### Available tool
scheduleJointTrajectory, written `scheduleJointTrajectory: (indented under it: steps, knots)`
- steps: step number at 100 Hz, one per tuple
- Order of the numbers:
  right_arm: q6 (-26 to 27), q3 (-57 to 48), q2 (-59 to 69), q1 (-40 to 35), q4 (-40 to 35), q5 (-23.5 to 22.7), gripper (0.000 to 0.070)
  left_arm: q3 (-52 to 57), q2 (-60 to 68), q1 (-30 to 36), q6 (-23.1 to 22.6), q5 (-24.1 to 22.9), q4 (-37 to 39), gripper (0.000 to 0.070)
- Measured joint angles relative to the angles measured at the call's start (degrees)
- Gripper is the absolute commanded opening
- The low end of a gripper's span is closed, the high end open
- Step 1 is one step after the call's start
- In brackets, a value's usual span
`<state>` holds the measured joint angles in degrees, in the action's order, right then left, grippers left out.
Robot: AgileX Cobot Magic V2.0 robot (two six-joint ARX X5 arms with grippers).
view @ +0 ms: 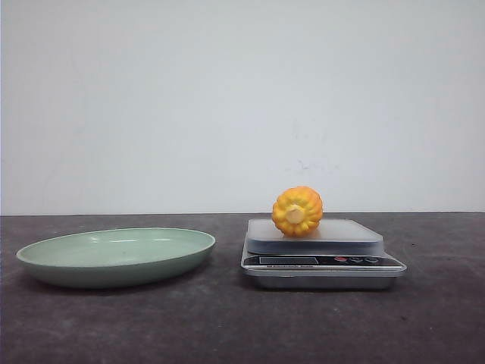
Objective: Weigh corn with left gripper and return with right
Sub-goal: 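Withdraw the left gripper and lower the right gripper over the corn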
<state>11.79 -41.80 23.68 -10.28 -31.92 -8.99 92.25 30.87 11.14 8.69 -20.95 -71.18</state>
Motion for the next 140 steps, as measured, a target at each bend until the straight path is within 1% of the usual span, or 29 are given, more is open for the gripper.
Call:
scheduleJointTrajectory:
  steps: [8,17,22,32,39,44,56,68,75,86,101,111,117,132,136,140]
  knots:
    - [0.00,0.00,0.55,-1.22,-0.02,0.00,0.0554,-1.36,-3.63,0.00,2.10,0.00,-5.07,0.0502]
    - [0.00,0.00,1.79,-2.89,0.02,-0.02,0.0612,-4.00,-7.45,0.00,4.31,-0.15,-8.66,0.0503]
    - [0.00,0.00,2.91,-3.67,0.17,-0.07,0.0618,-5.86,-9.25,0.00,5.40,-0.11,-9.94,0.0503]
    - [0.02,0.00,5.68,-5.18,1.31,-1.05,0.0617,-10.05,-12.63,0.00,7.63,0.37,-10.01,0.0502]
    - [0.09,0.00,8.09,-6.45,3.23,-2.03,0.0617,-12.92,-15.15,0.02,8.92,1.95,-10.03,0.0502]
    - [0.28,-0.09,10.29,-7.56,5.09,-2.82,0.0617,-14.75,-16.87,0.00,9.38,2.80,-10.03,0.0502]
    - [0.61,-2.73,17.92,-10.84,8.52,-2.78,0.0617,-19.10,-19.28,0.00,10.01,3.65,-10.03,0.0502]
    - [0.66,-8.33,28.52,-14.45,10.19,-0.11,0.0616,-23.74,-19.19,0.00,10.21,6.25,-10.03,0.0502]
    - [0.72,-11.74,35.45,-16.46,10.23,1.14,0.0615,-25.77,-19.19,0.00,10.21,6.97,-9.99,0.0502]
    - [0.92,-17.44,46.29,-18.91,10.27,4.15,0.0615,-28.70,-19.19,0.00,10.21,7.34,-7.85,0.0502]
    - [2.01,-23.50,59.91,-20.31,10.38,4.79,0.0614,-30.40,-19.19,0.02,10.19,7.41,-7.02,0.0502]
    - [2.99,-24.87,66.64,-20.41,10.32,6.51,0.0611,-30.38,-19.19,0.02,10.16,7.41,-6.93,0.0502]
    - [3.67,-24.90,69.53,-20.41,10.23,7.34,0.0592,-30.38,-19.19,0.02,10.12,7.41,-6.95,0.0502]
    - [5.25,-24.90,73.79,-20.35,9.92,7.52,0.0500,-30.40,-19.19,0.02,9.94,7.41,-7.04,0.0502]
    - [5.46,-24.90,74.29,-20.35,9.90,7.45,0.0451,-30.40,-19.19,0.02,9.94,7.41,-7.08,0.0502]
    - [5.68,-24.90,74.49,-20.39,9.90,7.28,0.0371,-30.38,-19.19,0.02,9.94,7.41,-7.13,0.0502]
